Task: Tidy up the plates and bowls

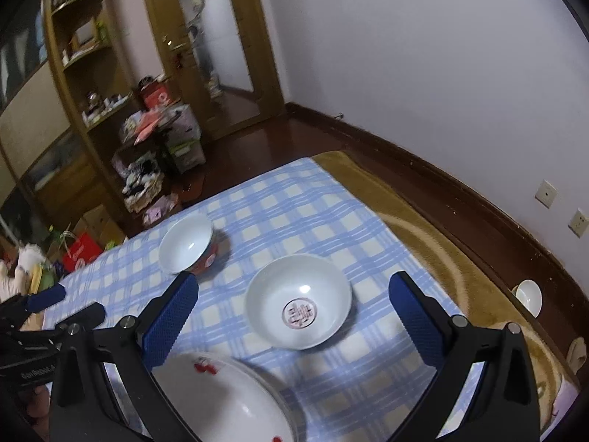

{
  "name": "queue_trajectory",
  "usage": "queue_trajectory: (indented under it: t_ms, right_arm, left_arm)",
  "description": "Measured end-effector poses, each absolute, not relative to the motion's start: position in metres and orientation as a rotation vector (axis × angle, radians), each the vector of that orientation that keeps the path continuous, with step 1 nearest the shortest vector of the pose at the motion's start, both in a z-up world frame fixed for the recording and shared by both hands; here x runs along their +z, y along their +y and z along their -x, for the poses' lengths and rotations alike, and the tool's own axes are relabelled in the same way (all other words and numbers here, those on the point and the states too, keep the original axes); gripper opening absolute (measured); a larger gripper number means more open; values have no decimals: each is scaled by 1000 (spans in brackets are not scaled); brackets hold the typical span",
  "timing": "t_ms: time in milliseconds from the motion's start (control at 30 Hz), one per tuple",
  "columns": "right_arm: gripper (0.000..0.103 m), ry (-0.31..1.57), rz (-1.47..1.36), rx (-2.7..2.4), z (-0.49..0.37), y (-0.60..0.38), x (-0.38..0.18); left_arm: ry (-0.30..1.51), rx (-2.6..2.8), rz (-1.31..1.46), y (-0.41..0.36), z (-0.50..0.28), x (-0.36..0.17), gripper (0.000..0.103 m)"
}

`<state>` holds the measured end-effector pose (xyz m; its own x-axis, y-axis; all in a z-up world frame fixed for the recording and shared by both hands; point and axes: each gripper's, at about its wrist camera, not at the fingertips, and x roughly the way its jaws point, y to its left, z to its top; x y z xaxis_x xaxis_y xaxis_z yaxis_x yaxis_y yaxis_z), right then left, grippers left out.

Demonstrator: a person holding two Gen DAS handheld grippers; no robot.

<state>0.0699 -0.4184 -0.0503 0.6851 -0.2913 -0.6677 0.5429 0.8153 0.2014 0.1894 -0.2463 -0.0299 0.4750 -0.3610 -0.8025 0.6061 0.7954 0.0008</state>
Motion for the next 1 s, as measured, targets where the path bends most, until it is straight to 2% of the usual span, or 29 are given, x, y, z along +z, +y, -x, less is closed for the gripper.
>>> queue_trajectory:
  t_ms: [600, 633, 700, 733, 767, 800, 867, 967, 1000]
  right_arm:
    - [101, 777, -559, -514, -88, -475, -123]
    - [97, 788, -559, -518, -89, -476, -127]
    - [82, 815, -571, -529, -92, -479, -139]
    - [68, 827, -590, -522, -94, -482, -144]
    - [58, 843, -629, -500, -95, -486, -152]
    - [55, 848, -656, -483, -95, -488, -156]
    - [43, 853, -696, -454, -95, -492, -162]
    - [31, 850, -733, -418, -94, -496, -168]
    - [29, 847, -746, -406, -94, -496, -168]
  left_arm:
    - [1021, -679, -386, -347, -212, -109, 88]
    - [1029, -683, -386, -349, -213, -113, 88]
    - [1038, -692, -399, -356, -214, -121, 86]
    - [1045, -703, -404, -359, -215, -126, 81]
    - [1054, -712, -408, -362, -215, -130, 75]
    - [1066, -717, -412, -365, -216, -134, 70]
    - [1096, -732, -403, -371, -216, -141, 45]
    - [1135, -741, -361, -375, -219, -146, 30]
    - [1151, -745, -352, -377, -220, -147, 27]
